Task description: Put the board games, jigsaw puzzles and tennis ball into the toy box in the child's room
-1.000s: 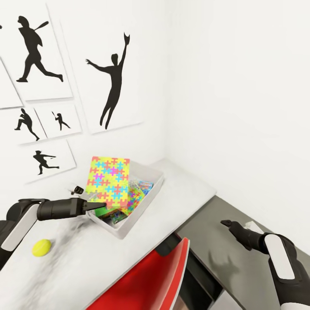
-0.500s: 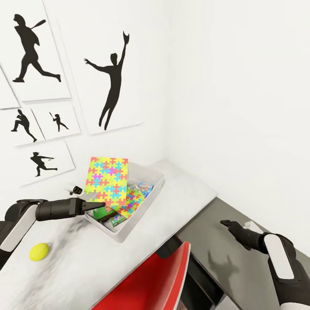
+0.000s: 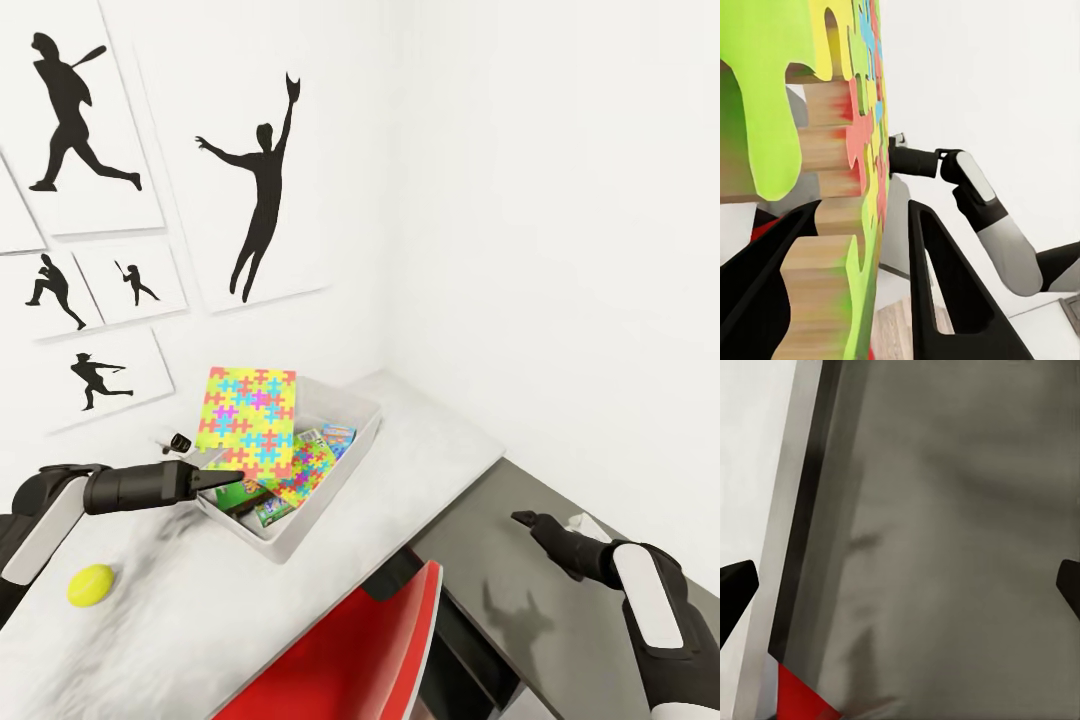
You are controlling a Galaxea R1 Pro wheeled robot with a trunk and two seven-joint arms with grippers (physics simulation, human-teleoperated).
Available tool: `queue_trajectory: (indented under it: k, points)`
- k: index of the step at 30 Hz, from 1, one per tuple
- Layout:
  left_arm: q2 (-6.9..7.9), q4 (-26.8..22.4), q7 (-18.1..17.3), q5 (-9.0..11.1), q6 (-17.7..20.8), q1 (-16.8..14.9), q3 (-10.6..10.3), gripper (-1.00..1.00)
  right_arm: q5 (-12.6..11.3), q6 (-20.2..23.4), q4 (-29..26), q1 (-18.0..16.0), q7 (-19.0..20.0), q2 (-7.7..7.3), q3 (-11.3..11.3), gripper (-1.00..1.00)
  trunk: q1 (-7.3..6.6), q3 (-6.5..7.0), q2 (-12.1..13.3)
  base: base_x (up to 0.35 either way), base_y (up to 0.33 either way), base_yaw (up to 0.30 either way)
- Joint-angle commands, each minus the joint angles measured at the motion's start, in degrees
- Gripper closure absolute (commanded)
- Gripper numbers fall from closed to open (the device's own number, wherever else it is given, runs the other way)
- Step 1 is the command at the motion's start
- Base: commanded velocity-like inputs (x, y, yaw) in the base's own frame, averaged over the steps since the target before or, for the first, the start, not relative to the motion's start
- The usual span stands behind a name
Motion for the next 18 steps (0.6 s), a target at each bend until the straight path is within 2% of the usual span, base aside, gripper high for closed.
queue_trajectory:
  k: [1, 5, 8, 11, 13, 15, 16, 18]
  points:
    - [0.05, 0.1, -0.1, 0.1, 0.2, -0.1, 0.1, 1.00, -0.6, 0.2, -0.1, 0.0, -0.5, 0.00, 0.0, -1.00, 0.01, -0.07, -0.1, 0.000, 0.000, 0.000]
    - [-0.21, 0.9, 0.5, 0.0, 0.2, -0.1, 1.8, 1.00, -0.6, 0.2, -0.1, 0.0, -0.5, -0.04, 0.0, -1.00, 0.01, -0.07, -0.1, 0.000, 0.000, 0.000]
    - [-0.54, 4.0, 2.2, -0.1, 0.4, -1.7, 2.3, 1.00, -0.6, 0.3, -0.1, 0.0, -0.4, -0.10, -0.1, -1.00, 0.01, -0.07, -0.1, 0.000, 0.000, 0.000]
    - [-0.89, 6.7, 5.4, 0.0, 0.8, -7.2, 2.0, 1.00, -0.6, 0.3, -0.1, 0.0, 0.4, -0.07, 0.0, -1.00, 0.01, -0.07, -0.1, 0.000, 0.000, 0.000]
    - [-1.32, 10.1, 7.2, 0.0, 0.9, -11.2, 1.1, 1.00, -0.6, 0.3, -0.2, 0.0, 1.0, -0.08, 0.0, -1.00, 0.01, -0.07, -0.1, 0.000, 0.000, 0.000]
    - [-3.00, 14.9, 8.9, -0.4, 1.0, -15.6, -0.8, 1.00, -0.6, 0.3, -0.3, 0.0, 1.7, -0.14, -0.1, -1.00, 0.01, -0.07, -0.1, 0.000, 0.000, 0.000]
    - [-3.48, 16.3, 9.4, -0.7, 1.0, -16.6, -1.4, 1.00, -0.6, 0.3, -0.3, 0.0, 1.9, -0.16, -0.1, -1.00, 0.01, -0.07, -0.1, 0.000, 0.000, 0.000]
    - [-5.99, 22.3, 11.1, -3.1, 1.0, -21.1, -3.9, 1.00, -0.6, 0.3, -0.3, 0.0, 2.9, -0.19, -0.1, -1.00, 0.01, -0.07, -0.1, 0.000, 0.000, 0.000]
